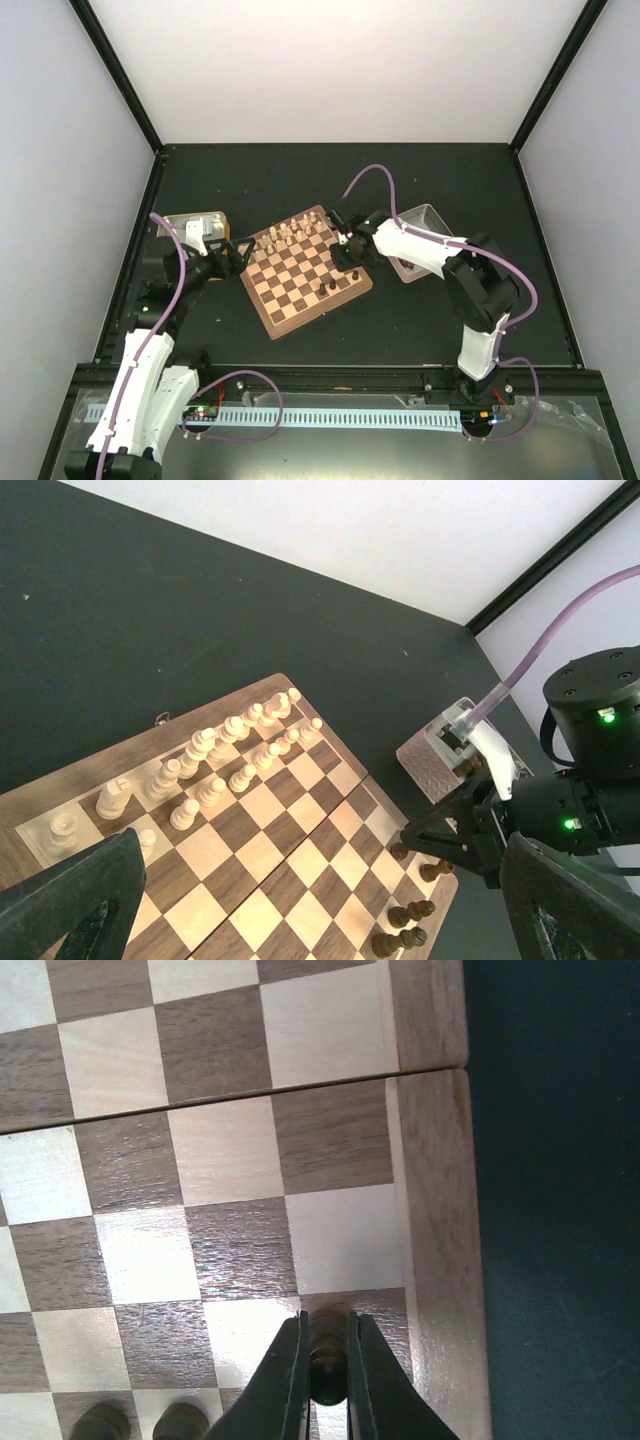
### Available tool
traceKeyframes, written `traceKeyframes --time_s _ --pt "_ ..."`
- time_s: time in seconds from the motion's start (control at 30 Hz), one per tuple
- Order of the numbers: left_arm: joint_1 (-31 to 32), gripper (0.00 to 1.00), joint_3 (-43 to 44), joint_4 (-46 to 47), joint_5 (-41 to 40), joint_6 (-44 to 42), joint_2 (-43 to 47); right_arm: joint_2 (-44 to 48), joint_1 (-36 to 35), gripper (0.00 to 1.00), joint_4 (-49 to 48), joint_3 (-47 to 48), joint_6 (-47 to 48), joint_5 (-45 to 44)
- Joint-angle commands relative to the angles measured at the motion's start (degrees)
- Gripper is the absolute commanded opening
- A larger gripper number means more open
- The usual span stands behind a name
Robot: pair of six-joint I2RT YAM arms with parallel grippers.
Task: Set up the chess pieces on the board
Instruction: Place the chess piece on the chessboard, then pick up the chess piece from the storage box.
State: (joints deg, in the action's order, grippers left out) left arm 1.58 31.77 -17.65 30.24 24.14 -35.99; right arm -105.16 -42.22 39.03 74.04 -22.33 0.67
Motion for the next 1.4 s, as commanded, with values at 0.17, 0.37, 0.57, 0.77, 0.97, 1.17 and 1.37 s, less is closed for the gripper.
traceKeyframes --time_s 0.17,0.37,0.57,0.77,0.97,1.17,1.37 --pt "0.14 0.99 0.4 0.68 0.8 -0.05 -0.03 -1.32 -0.77 0.04 2.34 1.63 1.58 -2.68" --pt "0.16 0.99 0.4 0.69 0.8 -0.11 -0.14 -1.53 -0.85 0.07 2.9 1.98 1.72 -3.84" --pt "0.12 0.99 0.53 0.69 0.78 -0.13 -0.05 0.82 -0.7 0.24 1.66 2.93 1.15 1.41" --pt "0.13 0.99 0.88 0.41 0.74 -0.27 0.17 4.58 0.83 0.31 1.81 4.52 -1.66 -5.0" --pt "0.17 0.99 1.1 0.27 0.69 -0.6 0.39 11.16 8.72 0.3 -1.61 -1.89 -5.91 -12.43" --pt "0.08 0.99 1.1 0.85 0.78 -0.38 0.26 14.41 19.98 0.27 -4.96 -8.54 -7.87 -14.8" --pt "0.16 0.99 1.01 0.73 0.66 -0.66 -0.22 9.99 25.0 0.25 -5.47 -7.38 -6.33 -12.49"
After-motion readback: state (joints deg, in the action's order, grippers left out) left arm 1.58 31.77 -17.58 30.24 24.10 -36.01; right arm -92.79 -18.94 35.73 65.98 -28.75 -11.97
